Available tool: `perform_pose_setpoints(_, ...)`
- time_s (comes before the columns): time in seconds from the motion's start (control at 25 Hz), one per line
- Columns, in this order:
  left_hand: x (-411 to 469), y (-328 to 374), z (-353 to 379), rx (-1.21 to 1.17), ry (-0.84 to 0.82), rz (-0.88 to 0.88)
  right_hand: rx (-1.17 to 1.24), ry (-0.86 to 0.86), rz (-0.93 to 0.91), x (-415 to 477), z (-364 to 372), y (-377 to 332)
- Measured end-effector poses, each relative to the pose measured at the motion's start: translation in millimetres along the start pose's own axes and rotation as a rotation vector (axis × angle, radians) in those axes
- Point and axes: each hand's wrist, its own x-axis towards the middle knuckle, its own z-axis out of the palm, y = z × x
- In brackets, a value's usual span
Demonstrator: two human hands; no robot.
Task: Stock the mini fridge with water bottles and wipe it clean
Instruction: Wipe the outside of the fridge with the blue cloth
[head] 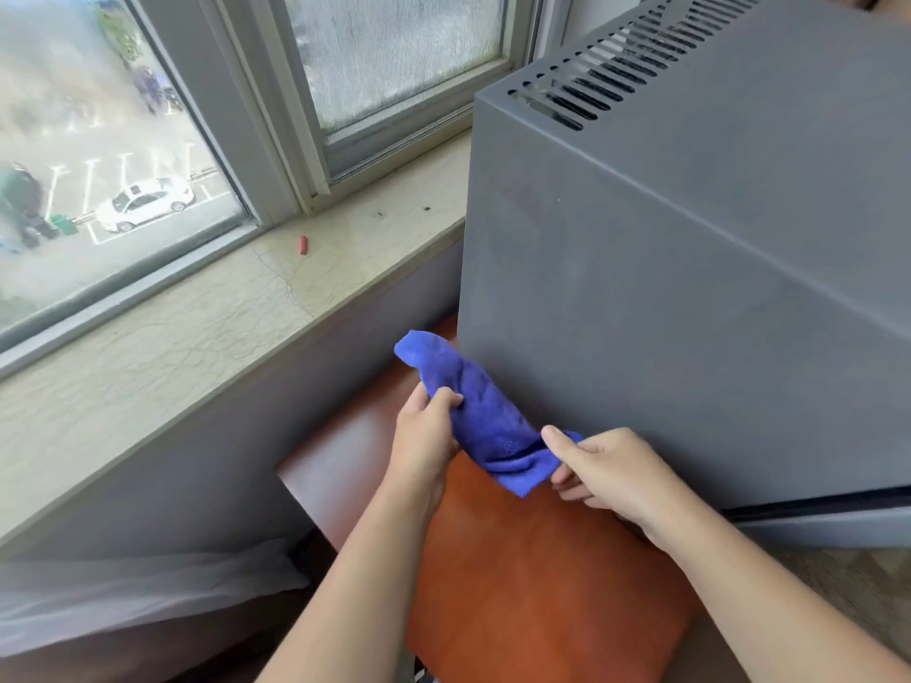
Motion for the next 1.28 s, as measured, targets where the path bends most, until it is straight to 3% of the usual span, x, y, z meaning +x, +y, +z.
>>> perform_pose_setpoints(0.12, -11.8, 27.1, -7.9, -0.133, -0.041, -0.133, 0.015, 0.201, -0.088, -1.4, -2.2, -6.5)
perform_pose_setpoints(0.16, -19.9, 36.5, -8.6, -0.191, -0.087, -0.176, 0.153, 0.120, -0.092, -3.4, -2.0, -10.3)
perform_pose_setpoints(0.24, -32.7, 47.2, -10.0, -0.255, -0.150, -0.216, 0.490, -0.243, -0.022, -9.4, 4.0, -20.4)
perform_pose_setpoints(0.28, -35.4, 47.0, -11.3, -0.242, -0.181, -0.241, 0.616, -0.341, -0.005, -13.1, 8.8, -24.1)
perform_pose_setpoints(0.32, -36.1, 45.5, -11.6, -0.212, -0.214, -0.261, 0.707, -0.343, -0.013, -14.8, 13.8, -25.6)
perform_pose_setpoints(0.4, -27.2, 32.9, -15.6, 0.044, -0.223, -0.169, 0.783, -0.187, -0.071, -13.8, 23.6, -25.7)
perform_pose_setpoints(0.48, -16.4, 15.8, -23.7, 0.305, -0.138, 0.029, 0.680, -0.015, -0.139, -11.2, 30.1, -24.3)
perform_pose_setpoints(0.56, -20.0, 7.9, -23.7, 0.331, -0.214, 0.154, 0.532, 0.046, -0.211, -13.4, 31.0, -27.9)
perform_pose_setpoints(0.64, -32.6, 3.2, -12.7, 0.271, -0.412, 0.216, 0.488, -0.018, -0.270, -16.7, 31.8, -32.0)
perform_pose_setpoints(0.72, -42.8, 1.2, -1.5, 0.217, -0.496, 0.246, 0.464, -0.122, -0.315, -20.7, 31.2, -36.1)
perform_pose_setpoints(0.84, -42.7, -0.4, 9.1, 0.198, -0.462, 0.281, 0.359, -0.225, -0.372, -25.1, 23.2, -42.1)
perform_pose_setpoints(0.96, -33.3, -3.2, 20.3, 0.128, -0.277, 0.246, 0.352, -0.307, -0.389, -32.2, 15.6, -50.2)
perform_pose_setpoints(1.04, -25.5, -3.4, 29.5, 0.088, -0.133, 0.259, 0.386, -0.180, -0.406, -35.0, 14.7, -51.1)
perform_pose_setpoints(1.12, -21.2, 9.6, 40.1, 0.004, -0.015, 0.311, 0.356, 0.070, -0.439, -38.7, 10.9, -50.1)
perform_pose_setpoints(1.28, -33.2, 62.9, 68.0, -0.062, 0.049, 0.617, 0.344, 0.431, -0.661, -60.5, -9.1, -60.9)
